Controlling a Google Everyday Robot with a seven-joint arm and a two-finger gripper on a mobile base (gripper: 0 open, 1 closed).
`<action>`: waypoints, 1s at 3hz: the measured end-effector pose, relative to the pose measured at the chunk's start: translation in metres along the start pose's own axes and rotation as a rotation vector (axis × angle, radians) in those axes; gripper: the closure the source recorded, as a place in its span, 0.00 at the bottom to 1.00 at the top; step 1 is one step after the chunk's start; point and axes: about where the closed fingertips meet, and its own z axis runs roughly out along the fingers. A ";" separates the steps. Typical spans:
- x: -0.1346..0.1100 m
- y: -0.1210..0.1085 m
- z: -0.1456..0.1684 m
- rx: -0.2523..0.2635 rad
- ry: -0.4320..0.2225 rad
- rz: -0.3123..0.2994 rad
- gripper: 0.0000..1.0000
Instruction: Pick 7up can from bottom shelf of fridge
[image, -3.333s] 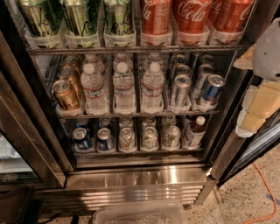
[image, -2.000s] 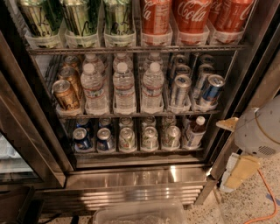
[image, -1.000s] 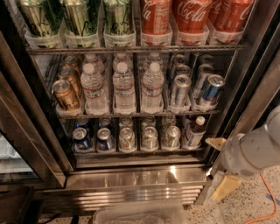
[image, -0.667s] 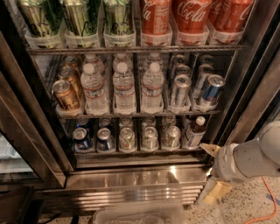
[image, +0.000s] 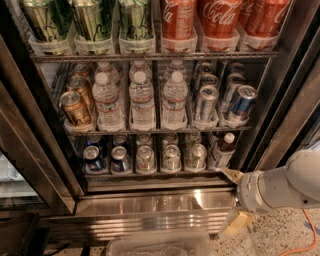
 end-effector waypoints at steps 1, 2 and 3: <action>0.000 -0.005 0.012 0.064 -0.057 0.034 0.00; 0.000 -0.022 0.037 0.176 -0.149 0.101 0.00; 0.001 -0.042 0.054 0.272 -0.213 0.162 0.00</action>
Offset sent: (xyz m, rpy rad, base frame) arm 0.0660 0.0119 -0.0429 0.2743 -0.2607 -0.2736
